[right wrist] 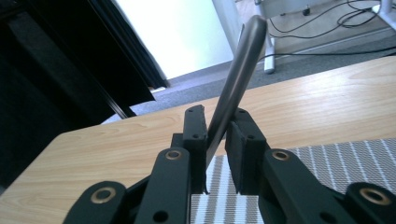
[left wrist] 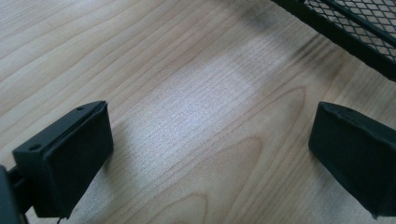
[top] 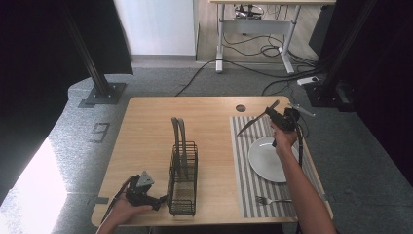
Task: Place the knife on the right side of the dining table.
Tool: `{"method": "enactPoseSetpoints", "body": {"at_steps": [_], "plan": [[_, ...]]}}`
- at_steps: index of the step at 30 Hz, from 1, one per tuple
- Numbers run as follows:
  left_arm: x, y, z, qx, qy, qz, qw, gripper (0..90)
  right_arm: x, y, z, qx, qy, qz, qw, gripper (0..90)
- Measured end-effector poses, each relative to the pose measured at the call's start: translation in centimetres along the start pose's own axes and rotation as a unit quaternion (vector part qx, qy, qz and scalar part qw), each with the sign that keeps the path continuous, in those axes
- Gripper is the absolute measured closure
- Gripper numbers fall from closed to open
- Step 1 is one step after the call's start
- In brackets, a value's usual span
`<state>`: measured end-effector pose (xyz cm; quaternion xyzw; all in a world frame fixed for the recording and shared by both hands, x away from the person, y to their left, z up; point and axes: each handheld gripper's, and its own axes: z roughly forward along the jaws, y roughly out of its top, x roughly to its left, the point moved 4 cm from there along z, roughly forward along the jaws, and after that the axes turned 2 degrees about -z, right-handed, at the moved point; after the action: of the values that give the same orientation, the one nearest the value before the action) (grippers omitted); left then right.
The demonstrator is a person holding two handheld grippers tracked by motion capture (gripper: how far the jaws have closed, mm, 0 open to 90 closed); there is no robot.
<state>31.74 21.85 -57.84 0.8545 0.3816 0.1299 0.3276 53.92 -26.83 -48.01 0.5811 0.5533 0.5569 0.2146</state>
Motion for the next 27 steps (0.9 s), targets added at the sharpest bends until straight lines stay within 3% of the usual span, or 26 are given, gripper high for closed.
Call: {"method": "enactPoseSetpoints", "body": {"at_steps": [16, 21, 27], "plan": [[0.0, 0.0, 0.0, 0.000, 0.000, 0.000, 1.0000, 0.0, -2.7, -0.8, 0.4, 0.018, -0.021, 0.020, 0.9994, 73.3], [0.0, 0.0, 0.0, 0.000, 0.000, 0.000, 1.0000, 0.0, -3.9, -1.3, 0.5, 0.025, -0.028, 0.041, 0.9984, 71.7], [0.0, 0.0, 0.0, 0.000, -0.001, 0.000, 1.0000, 0.0, -4.7, -1.8, 0.5, 0.034, -0.036, 0.046, 0.9977, 69.7]]}}
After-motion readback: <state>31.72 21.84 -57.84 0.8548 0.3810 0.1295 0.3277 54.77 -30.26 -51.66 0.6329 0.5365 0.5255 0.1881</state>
